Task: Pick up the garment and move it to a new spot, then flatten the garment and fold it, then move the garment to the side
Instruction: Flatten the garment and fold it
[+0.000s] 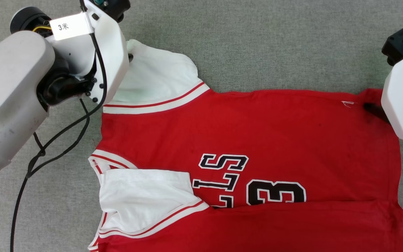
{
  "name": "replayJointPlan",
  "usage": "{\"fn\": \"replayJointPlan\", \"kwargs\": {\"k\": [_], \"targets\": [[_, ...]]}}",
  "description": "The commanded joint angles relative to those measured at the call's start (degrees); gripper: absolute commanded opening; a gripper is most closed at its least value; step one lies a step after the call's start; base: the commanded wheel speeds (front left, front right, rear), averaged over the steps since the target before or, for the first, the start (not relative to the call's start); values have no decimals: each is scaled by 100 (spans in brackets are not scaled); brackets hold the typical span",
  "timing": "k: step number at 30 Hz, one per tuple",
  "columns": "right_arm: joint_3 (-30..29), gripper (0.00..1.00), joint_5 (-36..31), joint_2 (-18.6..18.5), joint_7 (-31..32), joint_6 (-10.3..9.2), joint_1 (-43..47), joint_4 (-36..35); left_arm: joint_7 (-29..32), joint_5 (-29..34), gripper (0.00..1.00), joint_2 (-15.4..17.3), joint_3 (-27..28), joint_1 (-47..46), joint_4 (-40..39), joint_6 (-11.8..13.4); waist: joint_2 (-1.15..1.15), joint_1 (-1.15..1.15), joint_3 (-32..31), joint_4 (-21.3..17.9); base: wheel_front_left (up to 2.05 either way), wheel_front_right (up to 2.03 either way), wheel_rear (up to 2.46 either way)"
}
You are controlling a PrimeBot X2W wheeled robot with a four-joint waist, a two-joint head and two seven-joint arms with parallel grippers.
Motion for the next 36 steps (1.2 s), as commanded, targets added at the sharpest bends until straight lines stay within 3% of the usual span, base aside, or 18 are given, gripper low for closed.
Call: {"fn": "replayJointPlan", "kwargs": {"k": [1, 2, 3, 12, 21, 36], "targets": [[246, 100, 72, 163, -35, 2, 221, 135, -33, -12, 0, 13, -42, -55, -19, -1, 0, 0, 5, 4, 0, 0, 0], [298, 41, 102, 174, -151, 7, 223, 173, -59, -25, 0, 22, -67, -57, -22, -1, 0, 0, -3, 3, 0, 0, 0], [319, 0, 122, 193, -289, 7, 211, 218, -79, -45, 0, 38, -89, -48, -21, -1, 0, 0, -27, -5, 0, 0, 0], [361, 0, 356, -8, -1538, -1, 206, 415, -584, -295, 0, 304, -281, 365, -208, -2, 0, 0, -762, -37, 0, 0, 0], [515, 0, 685, -392, -2405, -2, 1000, 137, -974, -516, 0, 783, -499, 1178, -863, 7, 0, 0, -1594, 89, 0, 0, 0], [239, 0, 675, -689, -3095, -2, 2830, -482, -1337, -762, 0, 1401, -753, 2986, -1783, 513, 0, 0, -2235, 160, 0, 0, 0]]}}
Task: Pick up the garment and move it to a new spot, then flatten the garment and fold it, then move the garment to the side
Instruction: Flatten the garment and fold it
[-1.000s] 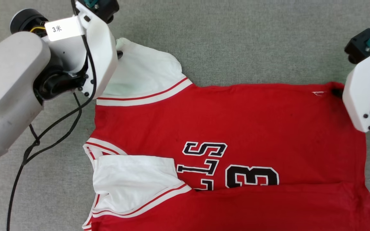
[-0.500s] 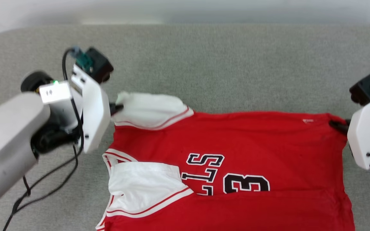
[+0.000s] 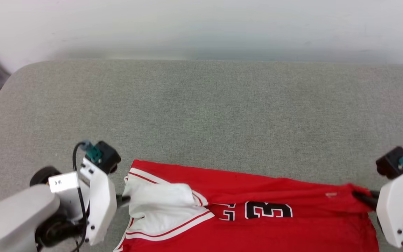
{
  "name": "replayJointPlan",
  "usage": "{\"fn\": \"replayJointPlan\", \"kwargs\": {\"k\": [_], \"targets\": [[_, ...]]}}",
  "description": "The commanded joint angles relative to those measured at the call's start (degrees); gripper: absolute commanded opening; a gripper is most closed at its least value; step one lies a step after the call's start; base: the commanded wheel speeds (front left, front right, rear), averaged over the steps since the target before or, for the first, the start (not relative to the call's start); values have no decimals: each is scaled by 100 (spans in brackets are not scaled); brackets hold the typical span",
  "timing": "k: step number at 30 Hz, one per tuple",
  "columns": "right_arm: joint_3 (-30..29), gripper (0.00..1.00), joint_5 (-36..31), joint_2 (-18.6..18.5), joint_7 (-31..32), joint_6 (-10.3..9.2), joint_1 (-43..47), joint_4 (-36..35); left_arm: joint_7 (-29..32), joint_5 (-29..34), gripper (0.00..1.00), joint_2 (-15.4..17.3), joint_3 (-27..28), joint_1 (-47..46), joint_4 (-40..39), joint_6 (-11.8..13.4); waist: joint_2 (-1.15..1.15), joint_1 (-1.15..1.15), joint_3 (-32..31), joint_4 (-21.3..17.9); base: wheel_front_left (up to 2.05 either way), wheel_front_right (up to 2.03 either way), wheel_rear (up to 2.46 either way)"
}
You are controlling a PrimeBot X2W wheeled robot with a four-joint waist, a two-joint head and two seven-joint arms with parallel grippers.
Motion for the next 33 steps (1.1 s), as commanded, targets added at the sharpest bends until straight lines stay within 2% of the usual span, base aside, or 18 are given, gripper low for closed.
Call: {"fn": "replayJointPlan", "kwargs": {"k": [1, 5, 12, 13, 14, 16, 20, 23, 24, 28, 33], "targets": [[-73, 0, -32, -11, -42, -4, 231, -42, -53, -47, 0, -9, -30, 201, -23, 52, 0, 1, 0, -8, 0, 0, 0], [-174, 0, -29, 106, -11, -3, 636, -54, -52, 48, 0, -43, -63, 560, 71, 62, 0, 1, 59, -43, 0, 0, 0], [-253, 0, -74, 424, 85, -4, 901, 234, -89, 17, 2, -290, -81, 928, 417, -33, 0, 1, 149, -114, 0, 0, 0], [-299, 33, -102, 451, 62, -4, 905, 302, -159, 75, 100, -306, -72, 922, 435, -49, 0, 1, 142, -120, 0, 0, 0], [-351, 100, -134, 480, 28, -4, 890, 338, -226, 81, 100, -316, -41, 925, 466, -29, 0, 1, 123, -129, 0, 0, 0], [-432, 100, -120, 518, -27, -4, 897, 299, -457, 124, 100, -318, 45, 912, 468, 2, 0, 1, 56, -136, 0, 0, 0], [-692, 100, -179, 365, -204, -4, 904, 64, -1072, 362, 100, -240, 259, 869, 348, 146, 0, 1, -90, -134, 0, 0, 0], [-1036, 100, -131, 306, -346, -3, 983, -184, -1786, 666, 100, -208, 479, 899, 300, 464, 0, 1, -193, -126, 0, 0, 0], [-1036, 100, -131, 306, -346, -3, 983, -184, -1786, 666, 100, -208, 479, 899, 300, 464, 0, 1, -193, -126, 0, 0, 0], [-1637, 100, -145, 282, -553, -3, 1153, -462, -2771, 1026, 100, -342, 723, 1105, 384, 1058, 0, 1, -256, -98, 0, 0, 0], [-2363, 100, -377, 547, -844, -3, 1522, -463, -3740, 1346, 100, -555, 939, 1328, 608, 1678, 0, 1, -246, -55, 0, 0, 0]]}}
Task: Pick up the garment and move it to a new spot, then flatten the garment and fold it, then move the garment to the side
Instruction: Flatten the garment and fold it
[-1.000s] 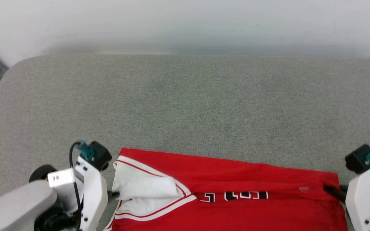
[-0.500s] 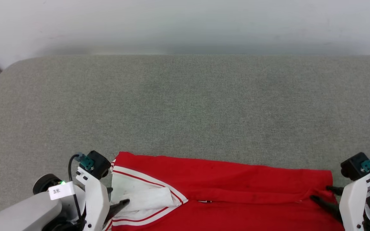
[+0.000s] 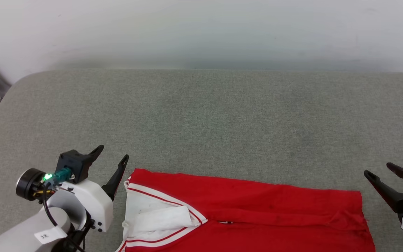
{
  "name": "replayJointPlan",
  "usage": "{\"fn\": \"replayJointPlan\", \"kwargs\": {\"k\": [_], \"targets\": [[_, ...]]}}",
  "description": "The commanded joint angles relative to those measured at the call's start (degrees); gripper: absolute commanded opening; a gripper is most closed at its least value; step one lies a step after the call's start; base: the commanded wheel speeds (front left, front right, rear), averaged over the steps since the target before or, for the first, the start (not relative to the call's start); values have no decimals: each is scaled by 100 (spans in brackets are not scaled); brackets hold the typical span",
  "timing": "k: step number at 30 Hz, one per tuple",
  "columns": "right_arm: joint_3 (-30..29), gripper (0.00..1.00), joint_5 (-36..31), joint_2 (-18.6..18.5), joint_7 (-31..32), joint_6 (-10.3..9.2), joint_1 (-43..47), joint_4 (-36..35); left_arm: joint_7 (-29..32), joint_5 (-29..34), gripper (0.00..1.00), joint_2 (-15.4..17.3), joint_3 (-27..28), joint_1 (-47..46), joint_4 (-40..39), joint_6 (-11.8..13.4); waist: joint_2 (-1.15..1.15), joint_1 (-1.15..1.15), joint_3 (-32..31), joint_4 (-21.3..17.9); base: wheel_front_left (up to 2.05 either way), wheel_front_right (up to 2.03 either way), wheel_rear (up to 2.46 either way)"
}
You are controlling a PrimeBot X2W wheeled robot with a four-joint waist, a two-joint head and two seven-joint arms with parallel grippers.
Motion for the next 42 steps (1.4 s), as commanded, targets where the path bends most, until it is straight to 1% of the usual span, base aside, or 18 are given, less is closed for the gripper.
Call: {"fn": "replayJointPlan", "kwargs": {"k": [1, 6, 10, 13, 16, 19, 22, 26, 29, 33, 34, 35, 36, 42], "targets": [[-113, 100, -47, 112, -64, -2, 130, 48, -116, 50, 100, -79, 63, 134, 45, 117, 0, 0, 14, 10, 0, 0, 0], [-817, 100, -176, 636, -250, -3, 404, 411, -375, 298, 100, -344, 506, 376, 219, 605, 0, 0, 80, 65, 0, 0, 0], [-1145, 100, -204, 1034, -182, -2, 592, 785, -396, 829, 100, -667, 1290, 685, 114, 895, 0, 0, 137, 123, 0, 0, 0], [-1236, 100, -136, 1269, -120, -2, 706, 983, -387, 1296, 100, -951, 1961, 1060, -6, 978, 0, 0, 180, 149, 0, 0, 0], [-1237, 100, -55, 1431, -11, -2, 834, 1163, -388, 1738, 100, -1273, 2567, 1457, -81, 928, 0, 0, 211, 170, 0, 0, 0], [-1163, 100, 40, 1525, 152, -2, 916, 1316, -389, 2173, 100, -1610, 3091, 1804, -114, 812, 0, 0, 239, 197, 0, 0, 0], [-959, 100, 200, 1619, 383, -1, 1070, 1396, -388, 2584, 100, -1967, 3583, 2081, -163, 684, 0, 0, 260, 227, 0, 0, 0], [-639, 100, 607, 1806, 675, 5, 1252, 1249, -389, 3103, 100, -2398, 4108, 2419, -277, 513, 0, 0, 269, 254, 0, 0, 0], [-384, 100, 805, 1812, 912, 4, 1375, 1152, -389, 3428, 100, -2683, 4440, 2609, -331, 360, 0, 0, 279, 264, 0, 0, 0], [-242, 100, 799, 1816, 858, 4, 1385, 1123, -389, 3842, 100, -3002, 4790, 2761, -344, 140, 0, 0, 285, 271, 0, 0, 0], [-227, 78, 790, 1812, 818, 4, 1366, 1137, -389, 3946, 100, -3078, 4865, 2801, -354, 95, 0, 0, 282, 274, 0, 0, 0], [-219, 23, 761, 1792, 747, 4, 1326, 1144, -389, 4069, 100, -3147, 4939, 2824, -386, 61, 0, 0, 280, 276, 0, 0, 0], [-236, 0, 748, 1782, 682, 4, 1282, 1156, -389, 4158, 100, -3213, 4996, 2852, -419, 21, 0, 0, 274, 278, 0, 0, 0], [-237, 0, 833, 1626, 556, -3, 1123, 1180, -389, 4653, 100, -3574, 5309, 3074, -528, -157, 0, 0, 223, 279, 0, 0, 0]]}}
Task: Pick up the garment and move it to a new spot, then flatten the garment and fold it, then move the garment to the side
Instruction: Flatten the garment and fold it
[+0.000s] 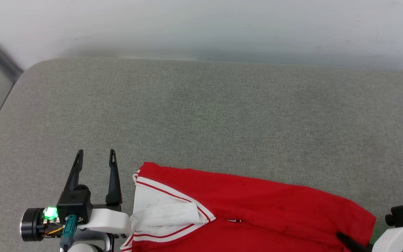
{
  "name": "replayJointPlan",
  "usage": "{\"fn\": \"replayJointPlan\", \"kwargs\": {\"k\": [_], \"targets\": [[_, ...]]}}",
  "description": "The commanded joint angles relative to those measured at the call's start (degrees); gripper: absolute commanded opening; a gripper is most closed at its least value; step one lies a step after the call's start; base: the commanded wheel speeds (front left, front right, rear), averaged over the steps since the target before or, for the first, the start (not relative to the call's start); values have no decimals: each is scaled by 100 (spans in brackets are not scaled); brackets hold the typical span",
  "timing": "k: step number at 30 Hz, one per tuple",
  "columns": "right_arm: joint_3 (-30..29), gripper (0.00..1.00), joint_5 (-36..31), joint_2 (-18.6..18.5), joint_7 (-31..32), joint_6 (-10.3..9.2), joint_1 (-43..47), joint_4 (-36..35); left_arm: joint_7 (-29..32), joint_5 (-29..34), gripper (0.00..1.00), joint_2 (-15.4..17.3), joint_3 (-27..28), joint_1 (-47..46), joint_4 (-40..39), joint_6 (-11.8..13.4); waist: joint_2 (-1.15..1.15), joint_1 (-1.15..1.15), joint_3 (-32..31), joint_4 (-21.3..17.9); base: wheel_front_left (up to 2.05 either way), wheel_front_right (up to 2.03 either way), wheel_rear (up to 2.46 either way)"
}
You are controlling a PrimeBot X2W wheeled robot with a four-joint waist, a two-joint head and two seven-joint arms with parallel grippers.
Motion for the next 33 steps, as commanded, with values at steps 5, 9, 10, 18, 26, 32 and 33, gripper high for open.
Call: {"fn": "replayJointPlan", "kwargs": {"k": [5, 9, 10, 18, 26, 32, 33], "targets": [[-170, 0, 3, -228, -129, -8, -98, 127, -12, 337, 100, -206, 183, 210, -83, -135, 0, 0, -90, -12, 0, 0, 0], [-397, 0, -7, -474, -147, -8, -96, 244, -12, 464, 100, -329, 258, 301, -90, -219, 0, 0, -159, -26, 0, 0, 0], [-585, 0, -1, -696, -129, -6, -62, 337, -13, 514, 100, -379, 320, 367, -71, -296, 0, 0, -232, -36, 0, 0, 0], [-519, 0, -29, -1095, 344, -3, 105, -468, -13, 618, 100, -482, 440, 477, -55, -459, 0, 0, -378, -76, 0, 0, 0], [-144, 0, -262, -949, 989, -3, -229, -1836, -13, 652, 100, -576, 505, 477, -33, -563, 0, 0, -356, -41, 0, 0, 0], [587, 0, -645, -736, 1578, -3, -879, -2432, -13, 677, 100, -662, 500, 329, -27, -652, 0, 0, -189, 66, 0, 0, 0], [767, 0, -685, -699, 1682, -3, -1013, -2465, -13, 684, 100, -671, 495, 303, -26, -672, 0, 0, -155, 90, 0, 0, 0]]}}
